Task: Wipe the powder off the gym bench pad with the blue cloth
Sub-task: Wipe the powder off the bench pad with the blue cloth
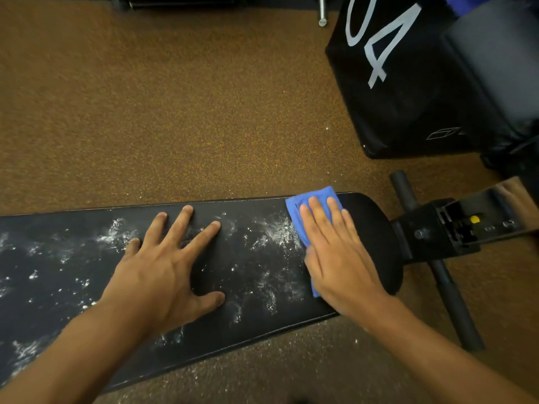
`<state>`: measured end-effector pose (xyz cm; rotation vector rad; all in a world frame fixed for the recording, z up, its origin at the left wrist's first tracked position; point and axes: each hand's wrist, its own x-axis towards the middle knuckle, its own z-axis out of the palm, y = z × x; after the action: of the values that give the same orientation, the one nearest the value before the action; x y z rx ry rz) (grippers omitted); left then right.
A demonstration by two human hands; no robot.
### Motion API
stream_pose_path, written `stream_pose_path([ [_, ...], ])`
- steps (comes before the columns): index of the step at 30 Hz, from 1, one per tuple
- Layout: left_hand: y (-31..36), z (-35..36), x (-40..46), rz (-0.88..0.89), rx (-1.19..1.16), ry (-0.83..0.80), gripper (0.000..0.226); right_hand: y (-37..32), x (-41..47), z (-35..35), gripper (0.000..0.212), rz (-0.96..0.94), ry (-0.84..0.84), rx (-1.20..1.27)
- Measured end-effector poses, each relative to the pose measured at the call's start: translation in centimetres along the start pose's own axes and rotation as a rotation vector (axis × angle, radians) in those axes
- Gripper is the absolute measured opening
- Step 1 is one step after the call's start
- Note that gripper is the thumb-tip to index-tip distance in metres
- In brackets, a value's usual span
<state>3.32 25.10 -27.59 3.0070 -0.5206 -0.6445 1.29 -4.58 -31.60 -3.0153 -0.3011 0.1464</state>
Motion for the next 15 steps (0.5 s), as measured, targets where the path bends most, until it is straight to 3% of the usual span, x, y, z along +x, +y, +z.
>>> stream_pose_path([
  [3, 0.0, -0.1, 0.0, -0.002, 0.013, -0.016, 0.115, 1.5, -1.3, -0.2, 0.065, -0.011, -0.013, 0.0],
  [8, -0.1, 0.0, 0.0, 0.003, 0.007, -0.009, 0.115, -0.7, 3.4, 0.3, 0.066, 0.254, 0.093, -0.002],
  [15, -0.1, 0.1, 0.1, -0.004, -0.007, 0.008, 0.116, 1.1, -2.0, -0.2, 0.066, -0.008, -0.023, -0.008],
])
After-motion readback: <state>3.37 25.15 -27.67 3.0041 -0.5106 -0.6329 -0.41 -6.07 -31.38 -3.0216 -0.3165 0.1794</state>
